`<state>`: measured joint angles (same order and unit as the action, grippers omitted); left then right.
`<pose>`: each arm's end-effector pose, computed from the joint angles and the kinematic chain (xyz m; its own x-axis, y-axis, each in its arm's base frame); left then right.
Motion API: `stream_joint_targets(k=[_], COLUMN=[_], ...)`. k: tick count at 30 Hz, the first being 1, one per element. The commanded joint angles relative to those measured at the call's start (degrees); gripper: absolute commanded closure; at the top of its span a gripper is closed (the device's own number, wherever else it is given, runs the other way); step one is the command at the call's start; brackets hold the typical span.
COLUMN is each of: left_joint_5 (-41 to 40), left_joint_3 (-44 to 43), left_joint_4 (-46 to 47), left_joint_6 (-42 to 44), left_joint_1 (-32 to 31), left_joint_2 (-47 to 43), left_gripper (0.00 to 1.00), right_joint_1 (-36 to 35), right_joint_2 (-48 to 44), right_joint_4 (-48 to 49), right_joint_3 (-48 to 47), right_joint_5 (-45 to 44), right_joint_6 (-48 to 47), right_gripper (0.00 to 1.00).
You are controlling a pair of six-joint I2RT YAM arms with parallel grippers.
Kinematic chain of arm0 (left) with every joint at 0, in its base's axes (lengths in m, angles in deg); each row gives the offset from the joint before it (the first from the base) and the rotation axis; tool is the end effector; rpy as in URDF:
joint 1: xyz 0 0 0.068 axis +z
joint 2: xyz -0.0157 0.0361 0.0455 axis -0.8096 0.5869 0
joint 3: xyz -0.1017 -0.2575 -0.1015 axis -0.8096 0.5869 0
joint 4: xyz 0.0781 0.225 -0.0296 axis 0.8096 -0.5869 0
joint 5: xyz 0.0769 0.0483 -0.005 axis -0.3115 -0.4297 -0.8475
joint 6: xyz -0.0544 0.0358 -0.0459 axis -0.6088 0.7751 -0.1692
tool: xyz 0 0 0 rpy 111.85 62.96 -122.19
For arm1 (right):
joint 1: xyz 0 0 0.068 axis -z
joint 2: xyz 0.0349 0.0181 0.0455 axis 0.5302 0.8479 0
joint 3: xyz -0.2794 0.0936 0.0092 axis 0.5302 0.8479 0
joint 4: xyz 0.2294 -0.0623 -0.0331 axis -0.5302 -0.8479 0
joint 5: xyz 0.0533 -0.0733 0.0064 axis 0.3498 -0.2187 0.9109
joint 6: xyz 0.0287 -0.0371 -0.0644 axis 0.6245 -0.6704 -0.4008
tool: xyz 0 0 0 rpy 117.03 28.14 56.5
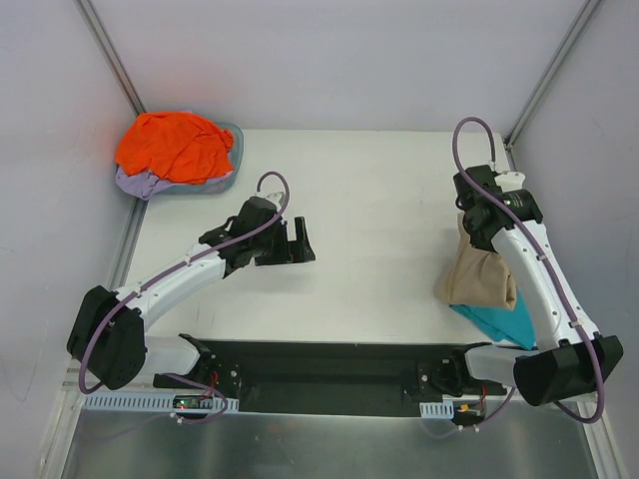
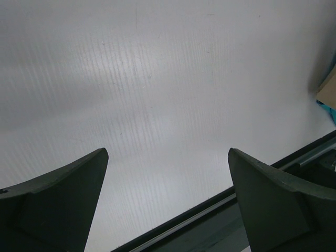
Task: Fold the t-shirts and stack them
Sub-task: Put the neatly folded tshirt into the corner of the board with the right arm
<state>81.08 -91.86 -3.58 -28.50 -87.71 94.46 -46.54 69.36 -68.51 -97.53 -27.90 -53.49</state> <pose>0.2246 -0.1633 0.2611 -0.7933 -0.1314 -0.5944 0.2579 0.8119 -0.5237 0.2024 0.0054 0.3499 -0.8395 -0.0614 -0.5399 0.2624 0.8242 -0.5018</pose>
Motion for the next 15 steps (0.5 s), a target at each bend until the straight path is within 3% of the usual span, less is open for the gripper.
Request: stream_joint_targets(k=[1, 8, 15], left_joint_5=[-1.9, -1.5, -1.1], left_joint_3=[-1.0, -1.3, -1.7], left_joint_4=[-0.6, -0.7, -0.7], left_joint_6=[0.9, 1.0, 1.2], left_joint_1=[0.3, 0.2, 0.3], left_joint_2=[-0.3, 0.5, 1.5], left_gripper=[0.01, 0.01, 0.01], right_joint_1=[0.7, 5.0, 18.5], right_joint_2=[-1.9, -4.4, -0.6], right_joint_4=[-3.6, -6.6, -0.5], right_joint_3=[-4.5, -3.1, 5.5], right_joint_5=[-2.1, 0.1, 5.8], right_joint_6=[-2.6, -3.6, -9.5], right_gripper=[0.99, 0.99, 0.99])
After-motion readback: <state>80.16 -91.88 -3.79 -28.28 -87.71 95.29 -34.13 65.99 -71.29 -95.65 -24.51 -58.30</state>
